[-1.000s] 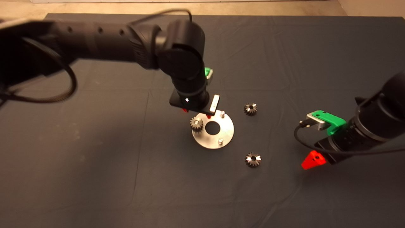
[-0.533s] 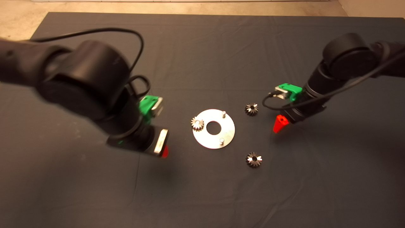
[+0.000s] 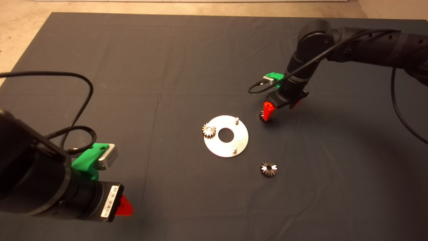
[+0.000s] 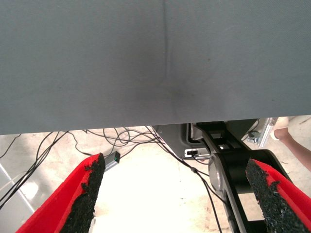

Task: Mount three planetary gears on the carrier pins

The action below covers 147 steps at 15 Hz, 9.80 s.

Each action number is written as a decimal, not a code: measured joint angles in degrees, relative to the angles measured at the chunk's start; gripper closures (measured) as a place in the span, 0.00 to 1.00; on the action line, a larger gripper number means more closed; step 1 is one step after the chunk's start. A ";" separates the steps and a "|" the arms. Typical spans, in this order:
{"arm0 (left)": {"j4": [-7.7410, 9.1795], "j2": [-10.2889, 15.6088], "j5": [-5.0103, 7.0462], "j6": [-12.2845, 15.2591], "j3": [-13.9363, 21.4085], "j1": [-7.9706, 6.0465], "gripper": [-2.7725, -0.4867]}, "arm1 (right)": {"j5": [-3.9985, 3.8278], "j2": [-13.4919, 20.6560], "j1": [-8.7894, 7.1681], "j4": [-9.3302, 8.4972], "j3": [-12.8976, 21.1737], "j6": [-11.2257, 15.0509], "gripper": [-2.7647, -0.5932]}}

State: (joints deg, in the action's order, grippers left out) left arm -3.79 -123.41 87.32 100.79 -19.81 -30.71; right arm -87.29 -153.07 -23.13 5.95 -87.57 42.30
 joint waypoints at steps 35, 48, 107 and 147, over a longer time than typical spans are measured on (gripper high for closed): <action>0.84 7.90 0.09 -3.73 0.46 -0.13 0.32 | -0.17 -4.21 2.38 3.72 -2.31 -0.71 0.18; 0.88 10.90 0.11 -6.22 0.49 -0.13 0.32 | -0.17 -4.21 2.99 4.60 -2.40 -0.71 0.40; 0.95 11.20 0.11 -7.08 0.49 -0.13 0.32 | -0.17 -13.28 -3.22 1.54 -1.15 -0.21 0.78; 0.95 11.03 0.11 -7.13 0.49 -0.13 0.32 | -0.17 -13.94 -0.52 0.13 1.32 -0.51 0.78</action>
State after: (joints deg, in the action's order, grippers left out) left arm -2.84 -112.38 87.43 93.66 -19.32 -30.84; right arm -87.46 -167.01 -23.65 6.08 -86.25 41.79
